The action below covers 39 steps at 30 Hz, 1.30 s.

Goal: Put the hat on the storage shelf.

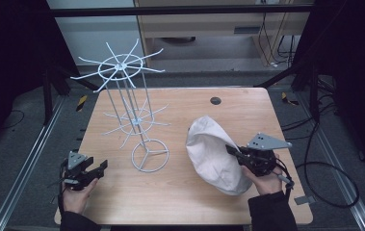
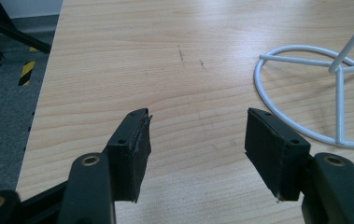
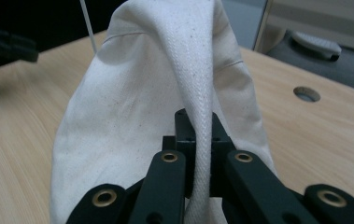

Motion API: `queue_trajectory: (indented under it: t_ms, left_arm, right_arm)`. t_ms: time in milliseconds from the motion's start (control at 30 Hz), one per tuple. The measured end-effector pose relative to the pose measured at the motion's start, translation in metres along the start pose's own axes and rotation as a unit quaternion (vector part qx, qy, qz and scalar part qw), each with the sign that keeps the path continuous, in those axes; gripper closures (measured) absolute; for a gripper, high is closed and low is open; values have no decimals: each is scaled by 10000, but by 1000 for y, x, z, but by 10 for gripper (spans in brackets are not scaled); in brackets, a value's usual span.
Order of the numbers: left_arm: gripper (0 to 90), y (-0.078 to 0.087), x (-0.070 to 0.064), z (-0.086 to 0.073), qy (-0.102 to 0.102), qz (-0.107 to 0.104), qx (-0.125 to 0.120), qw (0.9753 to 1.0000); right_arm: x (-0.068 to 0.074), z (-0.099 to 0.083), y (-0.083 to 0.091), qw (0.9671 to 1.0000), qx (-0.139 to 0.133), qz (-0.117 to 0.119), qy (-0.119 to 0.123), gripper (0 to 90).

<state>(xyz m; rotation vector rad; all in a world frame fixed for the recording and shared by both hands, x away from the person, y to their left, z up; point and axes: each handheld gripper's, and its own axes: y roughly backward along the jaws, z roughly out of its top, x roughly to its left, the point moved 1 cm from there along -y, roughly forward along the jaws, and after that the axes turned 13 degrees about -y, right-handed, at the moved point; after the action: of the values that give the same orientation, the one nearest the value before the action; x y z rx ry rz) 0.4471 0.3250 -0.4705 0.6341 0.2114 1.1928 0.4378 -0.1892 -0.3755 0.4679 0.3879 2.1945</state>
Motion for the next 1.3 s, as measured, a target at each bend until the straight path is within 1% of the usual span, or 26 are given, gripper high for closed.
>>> queue_trajectory:
  t_ms: [133,233,400,433,467,567,633,667,733,767,800,833,900,933,967,1167,1200,1233,1300]
  left_arm:
    - [405,0,-1,0,-4,6,3,10000]
    - [405,0,0,0,2,18,-2,10000]
    - [403,0,0,0,17,16,4,10000]
    - [403,0,0,0,14,9,12,10000]
    - [402,0,-1,0,8,9,1,10000]
    - [399,0,0,0,6,16,2,10000]
    - [399,0,0,-1,20,17,21,10000]
    - [398,-1,0,-1,33,18,14,10000]
    - [396,-1,-1,-1,0,13,26,10000]
    - [395,-1,-1,-1,-2,6,29,10000]
    - [395,-1,-1,-1,-2,6,29,10000]
    - [394,-1,-1,-1,-9,2,35,10000]
    - [392,-1,-2,-1,-8,-6,39,10000]
    - [391,-1,-2,-1,-11,-4,40,10000]
    - [390,-1,-2,-1,-7,-7,38,10000]
    - [388,-2,-2,-1,-14,-8,46,10000]
    - [388,-2,-2,-1,-14,-8,46,10000]
    - [388,-2,-2,-1,-14,-9,46,10000]
    - [388,-2,-2,-1,-9,-8,43,10000]
  right_arm:
    - [2,7,9,9993,-372,27,-57,882]
    - [3,11,13,9982,-590,39,-74,882]
    - [5,18,20,9960,-874,101,-135,883]
    - [5,18,20,9960,-874,101,-135,883]
    - [7,22,24,9948,-997,157,-168,883]
    - [9,27,27,9930,-1154,199,-160,883]
    - [10,28,27,9924,-1194,223,-183,882]
    - [11,31,29,9909,-1309,245,-195,883]
    - [13,35,30,9893,-1417,272,-194,883]
    - [14,37,31,9880,-1500,292,-205,883]
    - [14,37,31,9880,-1500,292,-205,883]
    - [16,42,33,9861,-1614,327,-231,883]
    - [17,44,33,9855,-1644,345,-241,883]
    - [18,48,34,9841,-1719,363,-247,883]
    - [20,53,34,9818,-1842,402,-247,883]
    - [26,68,32,9752,-2150,457,-277,883]
    - [26,68,32,9752,-2150,457,-277,883]
    - [27,72,31,9728,-2251,470,-290,883]
    - [27,75,31,9707,-2335,480,-290,883]
